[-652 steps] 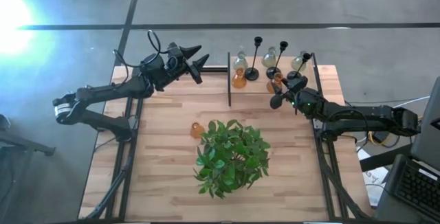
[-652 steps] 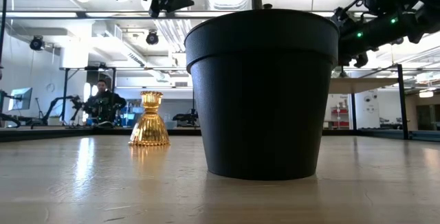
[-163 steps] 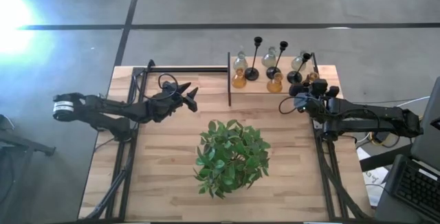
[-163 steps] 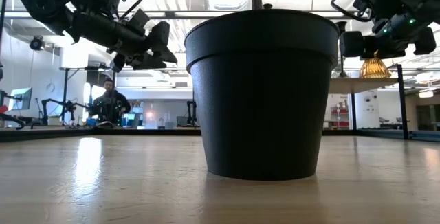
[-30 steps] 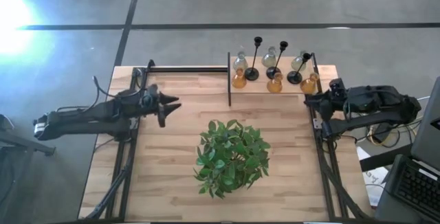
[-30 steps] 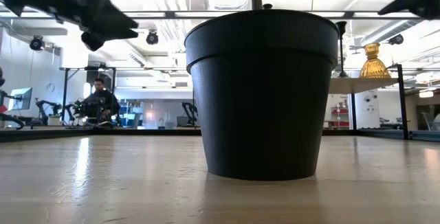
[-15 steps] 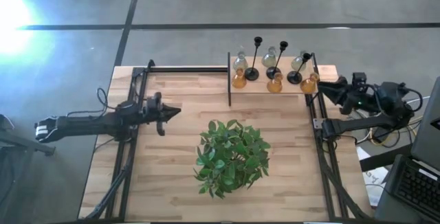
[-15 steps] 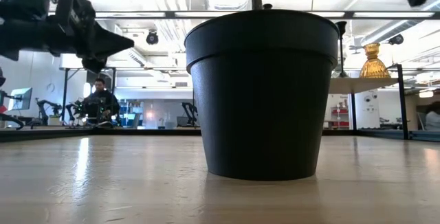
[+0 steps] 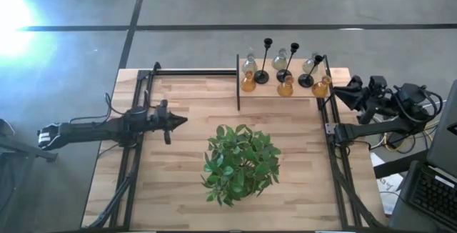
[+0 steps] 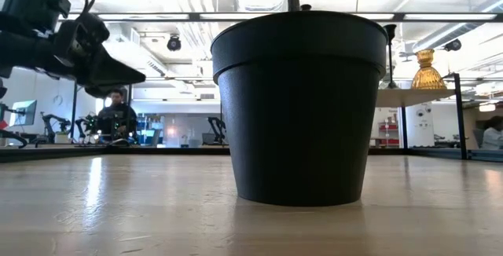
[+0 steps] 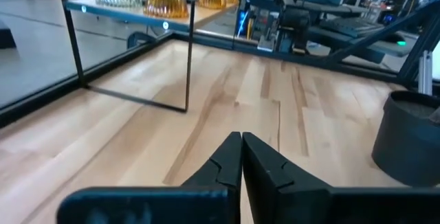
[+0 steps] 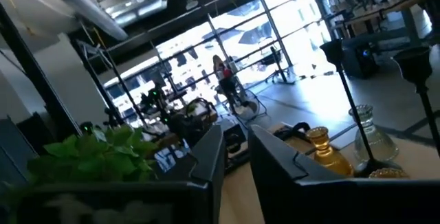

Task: Pick & Place candle stick holders
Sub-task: Return to Home Position

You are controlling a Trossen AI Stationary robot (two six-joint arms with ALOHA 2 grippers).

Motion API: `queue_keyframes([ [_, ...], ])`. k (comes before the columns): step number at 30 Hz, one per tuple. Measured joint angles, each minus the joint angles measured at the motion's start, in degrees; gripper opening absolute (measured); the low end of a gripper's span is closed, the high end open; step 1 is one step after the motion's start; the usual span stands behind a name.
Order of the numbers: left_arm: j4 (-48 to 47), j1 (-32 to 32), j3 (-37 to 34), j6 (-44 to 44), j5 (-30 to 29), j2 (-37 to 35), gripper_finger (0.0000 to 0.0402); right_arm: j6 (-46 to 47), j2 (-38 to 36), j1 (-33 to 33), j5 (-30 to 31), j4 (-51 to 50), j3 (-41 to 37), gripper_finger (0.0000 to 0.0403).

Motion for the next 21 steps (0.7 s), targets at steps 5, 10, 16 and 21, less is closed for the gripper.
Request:
queue_keyframes([
  [5, -1.3, 0.0, 0.0, -0.1, 0.0, 0.0, 0.0016, -8.0, 0.2, 0.0, -3.2, 0.0, 0.0, 0.0019],
  [10, -1.3, 0.0, 0.0, -0.2, -0.1, 0.0, 0.0017, -18.6, -1.0, 0.0, -5.6, -0.2, -1.8, 0.0008],
  [16, -1.3, 0.0, -0.1, -0.2, -0.2, 0.0, 0.0016, -27.2, -5.8, 0.0, -5.6, -0.3, -9.7, 0.0008],
  [21, -1.3, 0.0, -0.1, -0.2, -0.2, 0.0, 0.0018, -32.6, -8.3, -0.1, -5.0, -0.1, -15.7, 0.0008],
])
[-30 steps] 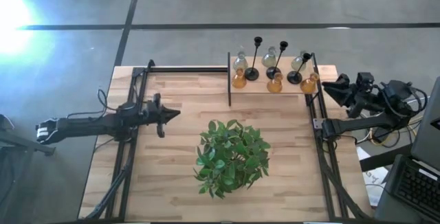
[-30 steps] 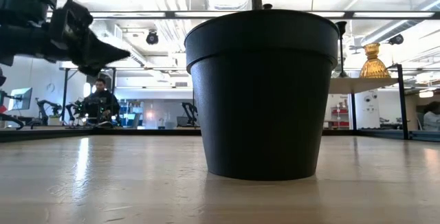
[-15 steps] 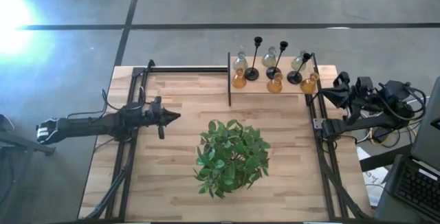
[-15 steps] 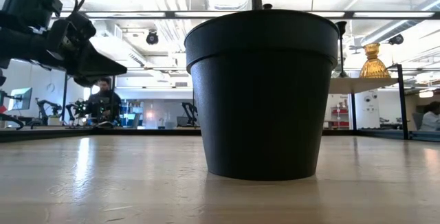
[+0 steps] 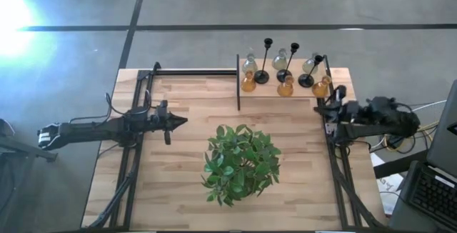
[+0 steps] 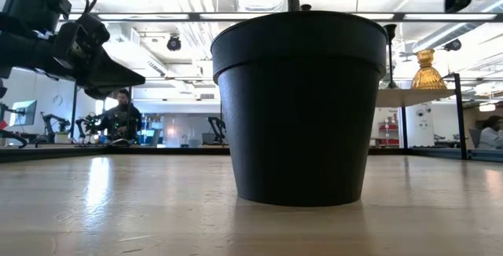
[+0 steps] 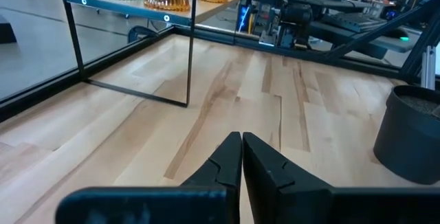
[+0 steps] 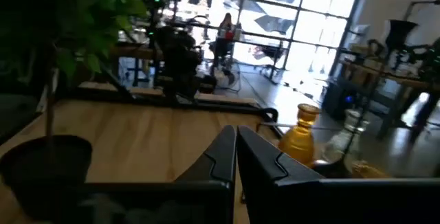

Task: Pick & Place candle stick holders
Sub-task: Return to Home Position

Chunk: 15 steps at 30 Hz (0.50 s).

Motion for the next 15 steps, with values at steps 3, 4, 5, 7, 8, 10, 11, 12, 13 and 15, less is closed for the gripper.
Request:
queue_keyframes([
  [3, -0.2, 0.0, 0.0, 0.0, 0.0, 0.0, 0.0016, -2.5, 2.4, 0.0, -4.3, 1.9, -2.3, 0.0008],
  [4, -0.3, 0.0, 0.0, 0.0, 0.0, 0.0, 0.0016, -2.6, 2.5, 0.0, -5.9, 2.0, -3.4, 0.0008],
  [5, -0.4, 0.0, 0.0, 0.0, 0.0, 0.0, 0.0017, -2.2, 2.5, -0.1, -6.9, 3.2, -5.0, 0.0008],
  [7, -0.4, 0.0, 0.0, 0.0, 0.0, 0.0, 0.0018, -0.7, 2.0, -0.1, -8.0, 8.3, -8.4, 0.0008],
  [8, -0.4, 0.0, 0.0, 0.0, 0.0, 0.0, 0.0018, 1.2, 1.4, -0.1, -8.1, 10.3, -10.3, 0.0008],
  [10, -0.4, 0.0, 0.0, 0.0, 0.0, 0.0, 0.0018, 3.8, 0.4, -0.1, -11.3, 15.8, -14.4, 0.0008],
  [11, -0.4, 0.0, 0.0, 0.0, 0.0, 0.0, 0.0017, 4.5, 0.0, -0.1, -13.4, 18.5, -16.6, 0.0008],
  [12, -0.4, 0.0, 0.0, 0.0, 0.0, 0.0, 0.0017, 4.8, -0.2, -0.1, -15.2, 20.2, -18.9, 0.0008],
  [13, -0.4, 0.0, 0.0, 0.0, 0.0, 0.0, 0.0016, 4.8, -0.2, -0.1, -15.8, 21.8, -20.9, 0.0008],
  [15, -0.4, 0.0, 0.0, 0.0, 0.0, 0.0, 0.0017, 6.9, -0.2, -0.1, -16.7, 24.1, -23.4, 0.0008],
])
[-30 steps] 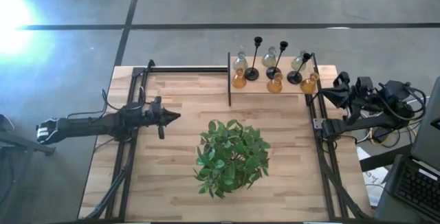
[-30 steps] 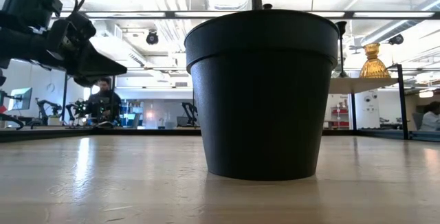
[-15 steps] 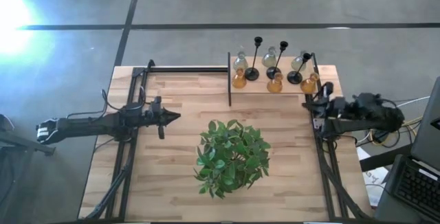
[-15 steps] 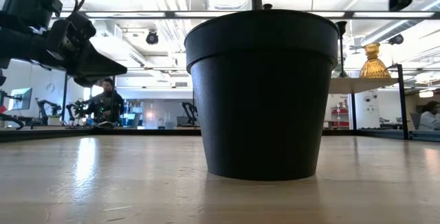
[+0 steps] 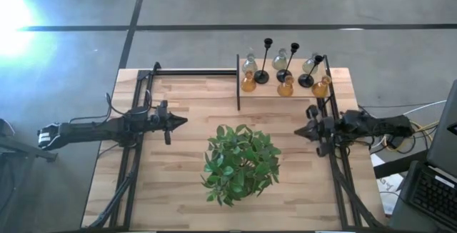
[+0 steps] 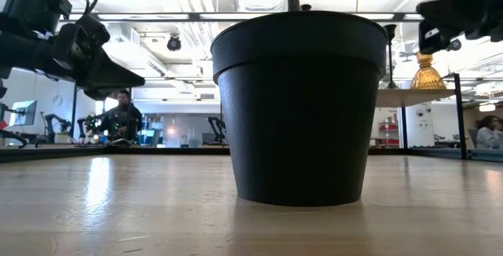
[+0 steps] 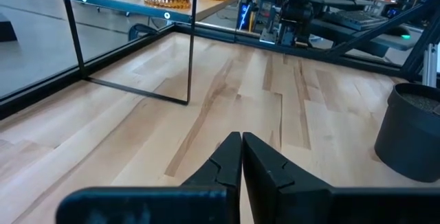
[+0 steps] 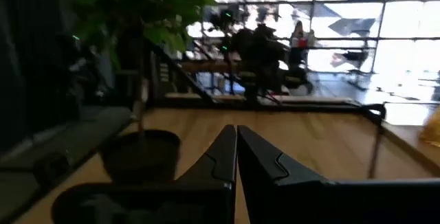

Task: Pick & Place candle stick holders
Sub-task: Return to Home Position

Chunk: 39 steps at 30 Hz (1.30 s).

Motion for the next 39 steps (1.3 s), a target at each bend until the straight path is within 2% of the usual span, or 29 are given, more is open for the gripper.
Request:
queue_keyframes([
  [2, -0.3, 0.0, 0.0, 0.0, 0.0, 0.0, 0.0018, 2.9, 0.0, 0.0, -2.4, 3.1, -1.6, 0.0008],
  [4, -0.4, 0.0, 0.0, 0.0, 0.0, 0.0, 0.0018, 1.7, 0.0, 0.0, -4.4, 3.6, -3.1, 0.0008],
  [9, -0.3, 0.0, 0.0, 0.0, 0.0, 0.0, 0.0016, -1.7, 0.1, -2.3, -3.5, 5.1, -6.3, 0.0008],
  [15, -0.4, 0.0, 0.0, 0.0, 0.0, 0.0, 0.0018, -11.0, -0.1, -11.2, 4.9, 5.8, -6.3, 0.0008],
  [19, -0.4, 0.0, 0.0, 0.0, 0.0, 0.0, 0.0016, -12.2, -0.1, -14.4, 10.6, 6.3, -6.3, 0.0008],
  [39, -0.5, 0.0, 0.0, 0.0, 0.0, 0.0, 0.0017, -12.0, 0.0, -13.9, 10.5, 6.4, -6.3, 0.0008],
])
